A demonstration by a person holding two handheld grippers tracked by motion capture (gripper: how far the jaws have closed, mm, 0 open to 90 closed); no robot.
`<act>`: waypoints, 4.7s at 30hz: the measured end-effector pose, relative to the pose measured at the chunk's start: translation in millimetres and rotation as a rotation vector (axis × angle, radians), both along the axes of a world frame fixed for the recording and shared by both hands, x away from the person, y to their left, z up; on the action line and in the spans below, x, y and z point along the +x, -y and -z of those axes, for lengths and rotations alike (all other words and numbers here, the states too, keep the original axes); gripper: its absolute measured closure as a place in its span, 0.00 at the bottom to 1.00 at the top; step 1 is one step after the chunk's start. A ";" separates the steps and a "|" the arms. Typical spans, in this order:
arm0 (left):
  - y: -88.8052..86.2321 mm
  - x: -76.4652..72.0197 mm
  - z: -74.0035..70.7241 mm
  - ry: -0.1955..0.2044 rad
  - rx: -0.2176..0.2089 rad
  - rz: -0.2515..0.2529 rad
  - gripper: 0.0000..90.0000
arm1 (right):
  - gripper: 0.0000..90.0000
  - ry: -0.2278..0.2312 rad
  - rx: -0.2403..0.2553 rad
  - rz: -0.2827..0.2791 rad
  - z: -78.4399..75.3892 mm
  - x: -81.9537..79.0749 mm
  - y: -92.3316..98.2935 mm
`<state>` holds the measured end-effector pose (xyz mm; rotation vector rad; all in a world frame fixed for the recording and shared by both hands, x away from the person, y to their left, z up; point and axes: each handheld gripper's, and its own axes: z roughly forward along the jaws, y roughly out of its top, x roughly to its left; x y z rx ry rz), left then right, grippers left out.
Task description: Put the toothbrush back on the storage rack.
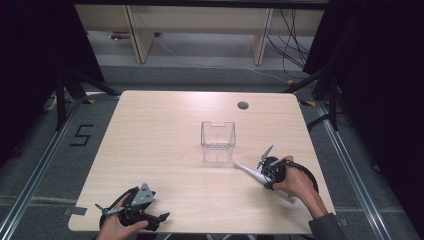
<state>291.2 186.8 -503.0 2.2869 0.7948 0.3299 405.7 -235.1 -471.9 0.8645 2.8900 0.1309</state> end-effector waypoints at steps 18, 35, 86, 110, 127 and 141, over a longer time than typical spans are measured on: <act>0.4 -0.4 0.3 -0.001 -0.012 -0.003 0.17 | 0.73 -0.101 -0.036 -0.017 0.0 12.1 -6.9; -0.1 0.2 -0.3 -0.004 0.002 -0.001 0.17 | 0.74 -0.146 -0.017 -0.023 0.8 22.6 -0.8; -0.6 1.1 -0.7 0.000 -0.020 -0.012 0.17 | 0.74 0.264 0.486 0.166 -69.6 26.3 34.9; -0.6 0.6 -1.4 0.004 -0.021 -0.009 0.17 | 0.74 0.437 0.669 0.166 -92.8 58.9 3.5; -0.9 0.4 -1.3 0.003 -0.020 -0.008 0.17 | 0.74 0.509 0.771 0.143 -115.5 67.6 -22.4; -1.1 0.3 -1.4 0.004 -0.020 -0.008 0.17 | 0.74 0.533 0.818 0.095 -127.9 69.2 -47.6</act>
